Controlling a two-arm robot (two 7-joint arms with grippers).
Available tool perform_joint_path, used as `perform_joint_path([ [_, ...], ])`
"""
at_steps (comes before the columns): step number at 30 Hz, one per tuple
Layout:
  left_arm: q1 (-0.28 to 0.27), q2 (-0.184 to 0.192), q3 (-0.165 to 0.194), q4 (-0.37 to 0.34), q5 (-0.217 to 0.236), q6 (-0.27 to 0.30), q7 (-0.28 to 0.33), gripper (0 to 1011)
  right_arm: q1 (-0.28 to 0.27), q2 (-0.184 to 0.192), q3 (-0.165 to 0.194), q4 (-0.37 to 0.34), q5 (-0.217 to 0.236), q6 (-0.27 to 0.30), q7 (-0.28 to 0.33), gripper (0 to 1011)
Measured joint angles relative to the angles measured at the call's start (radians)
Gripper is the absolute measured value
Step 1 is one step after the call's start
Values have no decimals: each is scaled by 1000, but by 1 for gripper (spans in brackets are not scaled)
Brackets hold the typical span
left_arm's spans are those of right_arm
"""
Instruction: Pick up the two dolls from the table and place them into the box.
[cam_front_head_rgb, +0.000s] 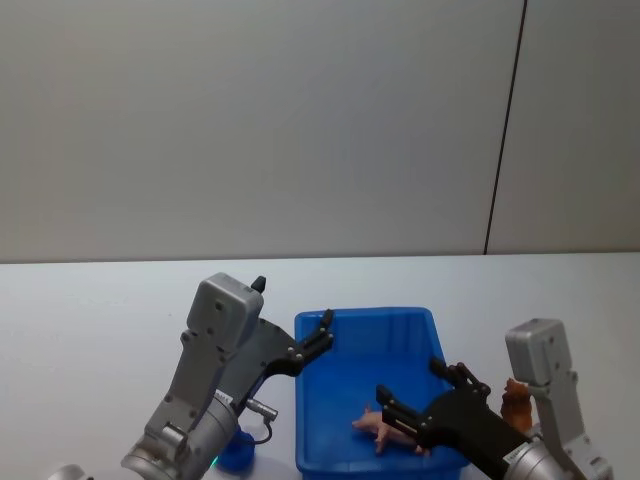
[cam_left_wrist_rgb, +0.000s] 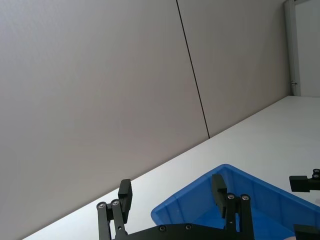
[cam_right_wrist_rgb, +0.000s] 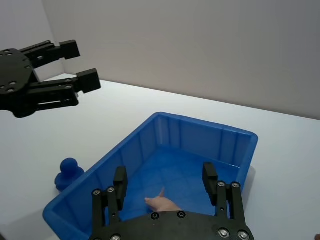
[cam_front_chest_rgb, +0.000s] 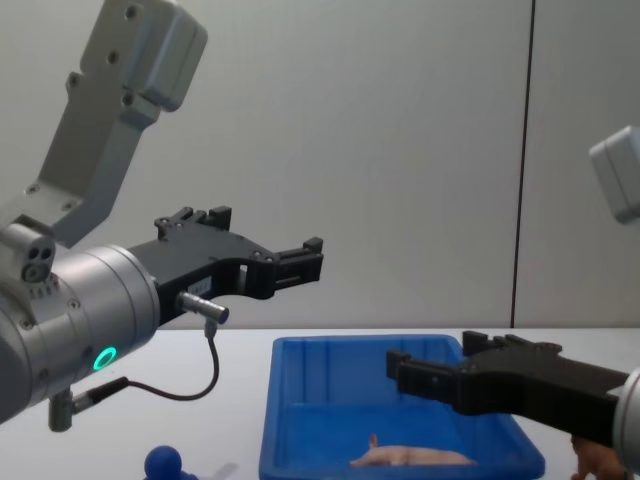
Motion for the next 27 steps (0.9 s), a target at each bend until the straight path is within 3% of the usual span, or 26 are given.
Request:
perform_joint_path([
  [5, 0, 0, 0, 0, 0, 0, 0, 1001, -3, -1, -1, 0, -13, -2, -43, 998],
  [27, 0, 0, 0, 0, 0, 0, 0, 1002, -108, 48, 33, -113, -37, -17, -310, 1001],
])
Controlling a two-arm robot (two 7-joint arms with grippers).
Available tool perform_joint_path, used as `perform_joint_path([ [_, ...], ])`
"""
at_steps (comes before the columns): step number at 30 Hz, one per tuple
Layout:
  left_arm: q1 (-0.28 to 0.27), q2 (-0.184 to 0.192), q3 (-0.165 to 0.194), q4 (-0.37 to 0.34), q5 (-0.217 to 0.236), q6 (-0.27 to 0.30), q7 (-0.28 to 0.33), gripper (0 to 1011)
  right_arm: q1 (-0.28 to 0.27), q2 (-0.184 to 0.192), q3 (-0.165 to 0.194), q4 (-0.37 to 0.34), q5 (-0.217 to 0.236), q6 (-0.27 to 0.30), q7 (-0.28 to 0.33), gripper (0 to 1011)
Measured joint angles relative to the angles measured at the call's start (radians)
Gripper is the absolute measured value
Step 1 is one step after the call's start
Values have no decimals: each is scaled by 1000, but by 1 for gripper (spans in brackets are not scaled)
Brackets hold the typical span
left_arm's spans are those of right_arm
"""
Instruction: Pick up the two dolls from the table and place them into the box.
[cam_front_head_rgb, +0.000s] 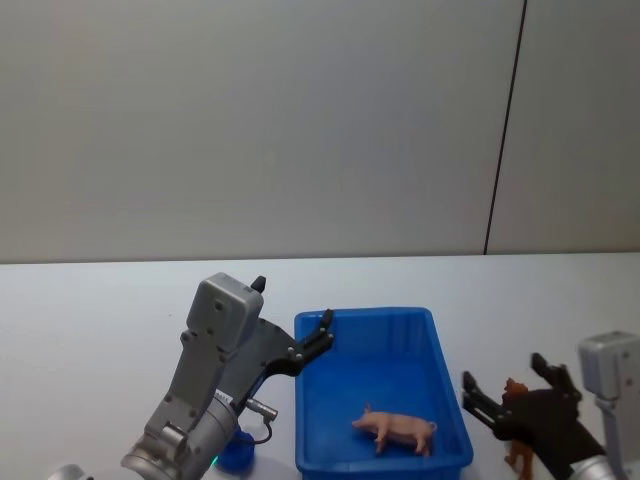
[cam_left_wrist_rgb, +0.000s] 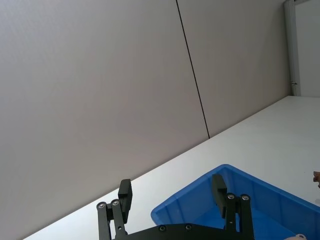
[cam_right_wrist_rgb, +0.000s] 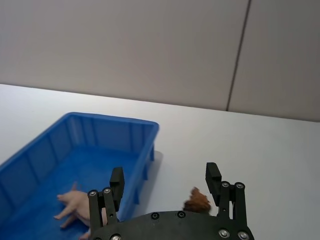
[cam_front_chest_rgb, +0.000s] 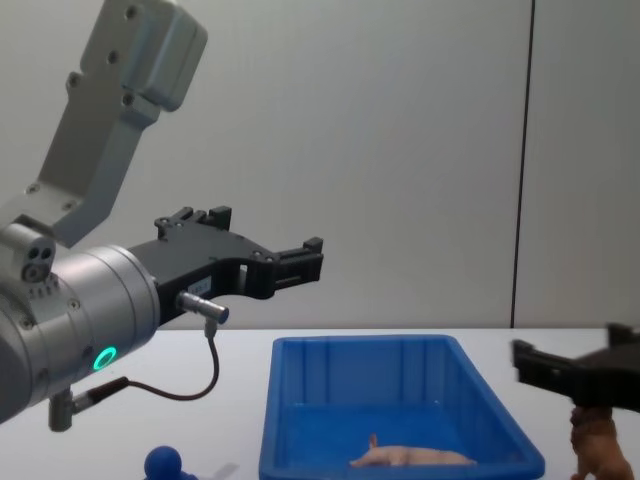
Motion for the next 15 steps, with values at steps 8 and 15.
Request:
perform_joint_path([
  [8, 0, 0, 0, 0, 0, 0, 0, 1001, -44, 15, 12, -17, -2, 9, -94, 1001],
  [15, 0, 0, 0, 0, 0, 0, 0, 1002, -60, 16, 17, -7, -5, 15, -125, 1001],
])
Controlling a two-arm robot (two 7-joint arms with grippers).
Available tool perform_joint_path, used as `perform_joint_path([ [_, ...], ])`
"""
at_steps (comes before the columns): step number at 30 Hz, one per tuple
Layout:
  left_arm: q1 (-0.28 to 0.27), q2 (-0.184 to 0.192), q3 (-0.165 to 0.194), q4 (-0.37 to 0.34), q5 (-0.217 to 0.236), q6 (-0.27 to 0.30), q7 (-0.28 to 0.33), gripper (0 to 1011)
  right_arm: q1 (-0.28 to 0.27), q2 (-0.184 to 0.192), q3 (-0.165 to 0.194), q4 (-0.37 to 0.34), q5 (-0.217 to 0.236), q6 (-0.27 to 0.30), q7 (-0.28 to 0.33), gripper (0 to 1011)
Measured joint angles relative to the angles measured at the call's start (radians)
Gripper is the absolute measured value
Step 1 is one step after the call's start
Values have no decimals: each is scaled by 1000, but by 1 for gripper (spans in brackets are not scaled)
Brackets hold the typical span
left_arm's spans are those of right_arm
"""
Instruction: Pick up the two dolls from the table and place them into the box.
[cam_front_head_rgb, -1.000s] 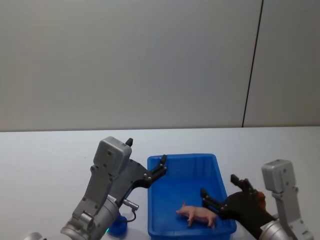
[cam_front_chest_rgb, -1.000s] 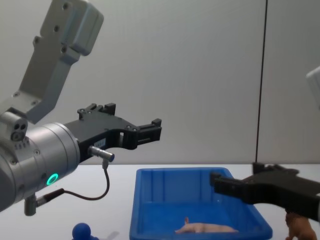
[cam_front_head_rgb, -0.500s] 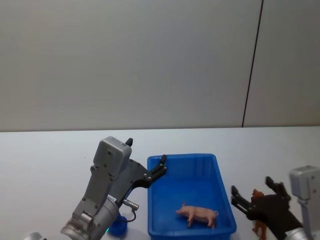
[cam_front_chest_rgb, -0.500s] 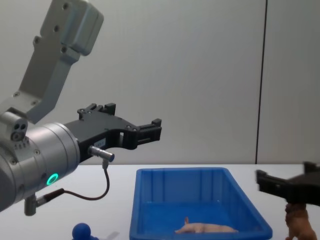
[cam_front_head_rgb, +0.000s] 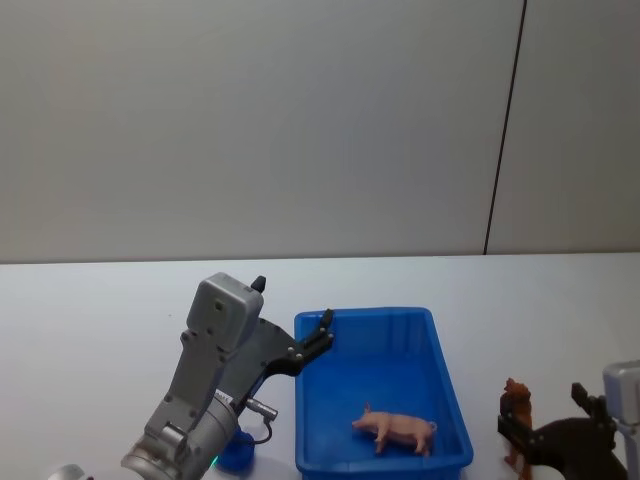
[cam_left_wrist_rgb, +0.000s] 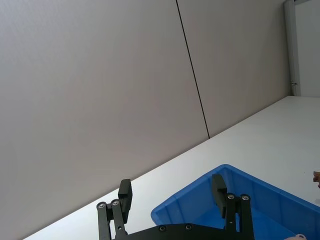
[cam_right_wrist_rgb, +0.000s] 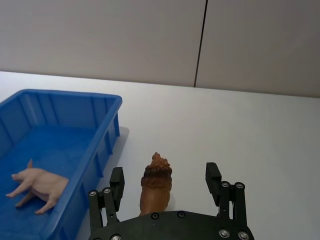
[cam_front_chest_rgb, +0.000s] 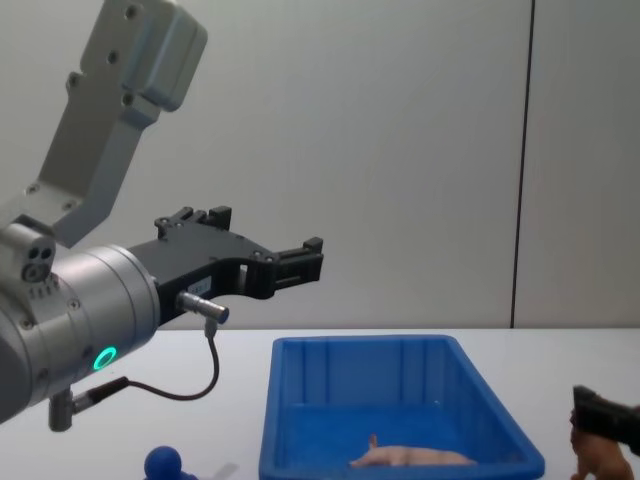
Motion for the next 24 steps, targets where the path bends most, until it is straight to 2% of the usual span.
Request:
perform_joint_path([
  [12, 0, 0, 0, 0, 0, 0, 0, 1001, 10, -20, -4, 67, -8, 13, 10, 1001],
  [15, 0, 0, 0, 0, 0, 0, 0, 1001, 17, -26, -6, 87, -9, 18, 18, 960],
  [16, 0, 0, 0, 0, 0, 0, 0, 1002, 19, -28, -7, 92, -9, 19, 20, 904],
  [18, 0, 0, 0, 0, 0, 0, 0, 1002, 25, -33, -8, 109, -9, 23, 28, 890],
  [23, 0, 0, 0, 0, 0, 0, 0, 1002, 37, -42, -11, 144, -11, 26, 46, 712],
  [24, 0, 0, 0, 0, 0, 0, 0, 1002, 37, -42, -11, 144, -11, 26, 46, 712],
])
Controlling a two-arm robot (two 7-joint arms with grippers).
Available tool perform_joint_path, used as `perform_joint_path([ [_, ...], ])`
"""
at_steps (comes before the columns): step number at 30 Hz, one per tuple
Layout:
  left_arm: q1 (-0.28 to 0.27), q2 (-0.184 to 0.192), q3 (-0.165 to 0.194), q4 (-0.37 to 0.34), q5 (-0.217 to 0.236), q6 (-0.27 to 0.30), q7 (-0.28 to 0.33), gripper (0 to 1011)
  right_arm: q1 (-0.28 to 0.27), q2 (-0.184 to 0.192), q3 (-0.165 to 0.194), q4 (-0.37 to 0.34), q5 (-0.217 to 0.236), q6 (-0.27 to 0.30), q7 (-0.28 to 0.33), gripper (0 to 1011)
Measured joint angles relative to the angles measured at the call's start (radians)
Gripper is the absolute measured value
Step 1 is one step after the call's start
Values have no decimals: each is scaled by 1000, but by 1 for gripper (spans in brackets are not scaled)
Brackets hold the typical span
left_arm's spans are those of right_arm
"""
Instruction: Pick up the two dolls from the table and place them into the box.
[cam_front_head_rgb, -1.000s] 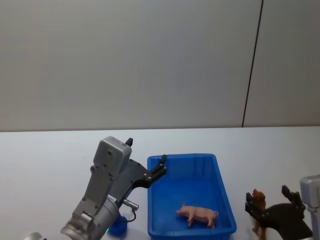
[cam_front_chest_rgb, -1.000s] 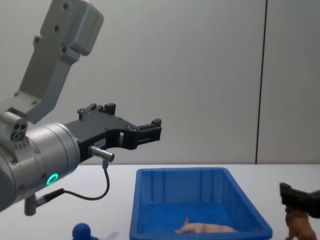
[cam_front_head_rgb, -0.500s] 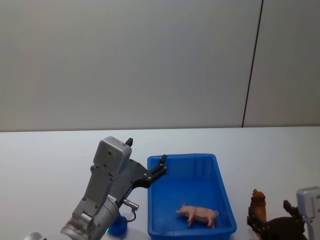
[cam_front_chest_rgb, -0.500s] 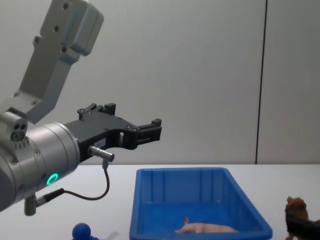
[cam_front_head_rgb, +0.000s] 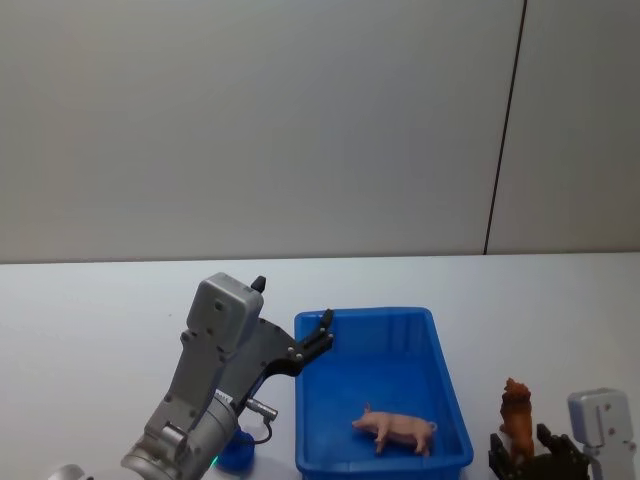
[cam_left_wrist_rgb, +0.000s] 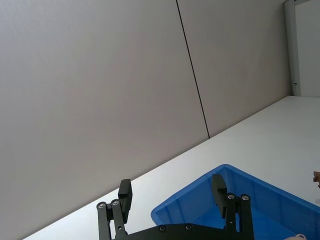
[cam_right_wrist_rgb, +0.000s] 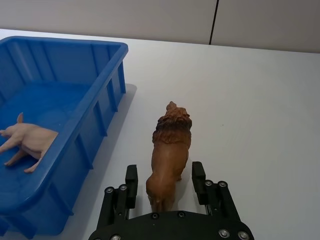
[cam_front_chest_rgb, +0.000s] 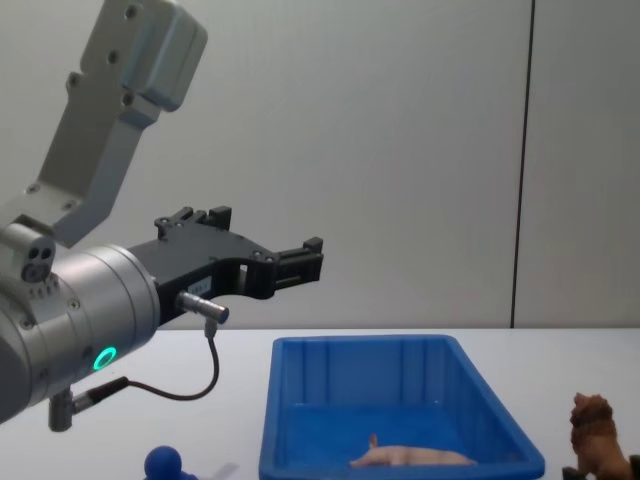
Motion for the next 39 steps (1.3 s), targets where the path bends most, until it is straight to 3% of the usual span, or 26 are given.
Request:
perform_joint_path([
  [12, 0, 0, 0, 0, 0, 0, 0, 1002, 7, -7, -1, 12, -22, -16, 21, 319],
  [24, 0, 0, 0, 0, 0, 0, 0, 1002, 1, 2, 4, -49, -52, -68, 43, 293],
  [39, 0, 0, 0, 0, 0, 0, 0, 1001, 47, -10, -4, -82, -66, -123, 185, 293],
])
